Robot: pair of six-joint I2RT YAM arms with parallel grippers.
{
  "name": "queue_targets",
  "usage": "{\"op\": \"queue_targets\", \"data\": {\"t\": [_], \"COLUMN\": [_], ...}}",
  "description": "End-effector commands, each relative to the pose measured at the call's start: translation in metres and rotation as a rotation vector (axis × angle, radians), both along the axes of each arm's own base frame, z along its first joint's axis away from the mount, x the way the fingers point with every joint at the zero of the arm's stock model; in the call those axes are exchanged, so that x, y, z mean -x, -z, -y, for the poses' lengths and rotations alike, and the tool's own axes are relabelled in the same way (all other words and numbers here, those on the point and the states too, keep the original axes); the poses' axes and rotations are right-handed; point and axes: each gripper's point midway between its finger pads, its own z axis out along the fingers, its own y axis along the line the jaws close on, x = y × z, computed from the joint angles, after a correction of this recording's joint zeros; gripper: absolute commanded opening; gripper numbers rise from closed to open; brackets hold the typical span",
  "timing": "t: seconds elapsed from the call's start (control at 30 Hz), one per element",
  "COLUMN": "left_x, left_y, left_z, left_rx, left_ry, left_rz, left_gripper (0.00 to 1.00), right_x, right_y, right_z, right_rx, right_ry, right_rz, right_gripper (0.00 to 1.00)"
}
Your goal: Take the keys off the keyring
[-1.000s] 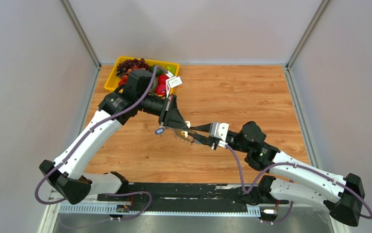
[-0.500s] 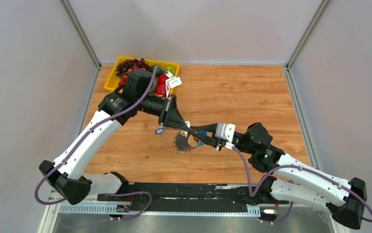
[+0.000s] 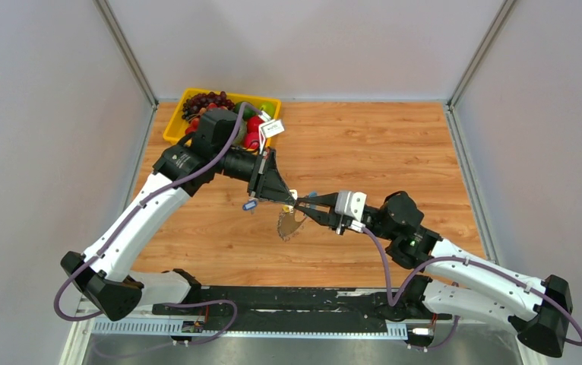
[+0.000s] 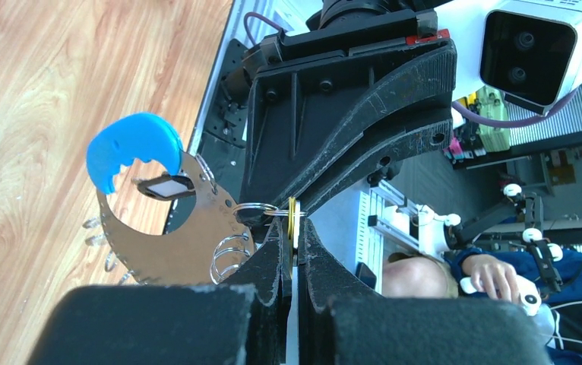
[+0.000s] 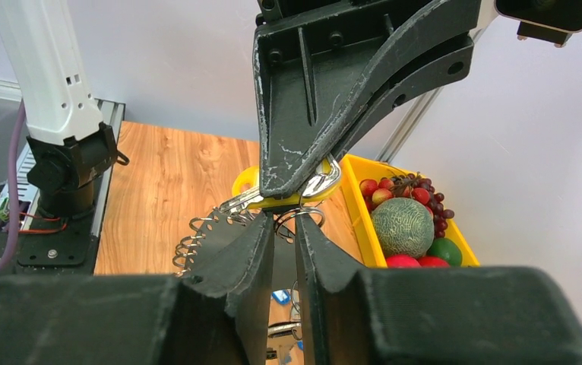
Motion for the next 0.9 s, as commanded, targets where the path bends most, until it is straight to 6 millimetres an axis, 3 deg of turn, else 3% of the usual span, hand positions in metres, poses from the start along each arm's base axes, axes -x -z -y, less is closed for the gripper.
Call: {"op": "queue_targets", "data": {"t": [0.0,0.2,0.5,0.87], "left_x": [0.008,0.009,0.008,0.003], "left_y": [-0.024,-0.025,-0.024,-0.016], "left_z": [-0.002,-0.002,-0.001,0.002], "left_rx": [0.072,0.079,0.071,0.048], "left_ry": [0.029,0.033,0.011,-0.007], "left_rz": [0.071,0.074,0.045,-0.027], "left_gripper": [0.00,0.00,0.00,0.00], "right_x": [0.004,0.004,0.008,0.026], "right_y": [-0.028,-0.028,-0.025,-0.030], "right_z": [0.002,-0.001,0.005,-0.001], "right_rx": [-0.096,-0.098,-0.133,-0.053], "right_ry": [-0.016,-0.030,-0.025,-0.110], "right_rz": [0.022,0.020,0.082,0.391], "right_gripper": [0.20,0.00,0.00,0.00]}}
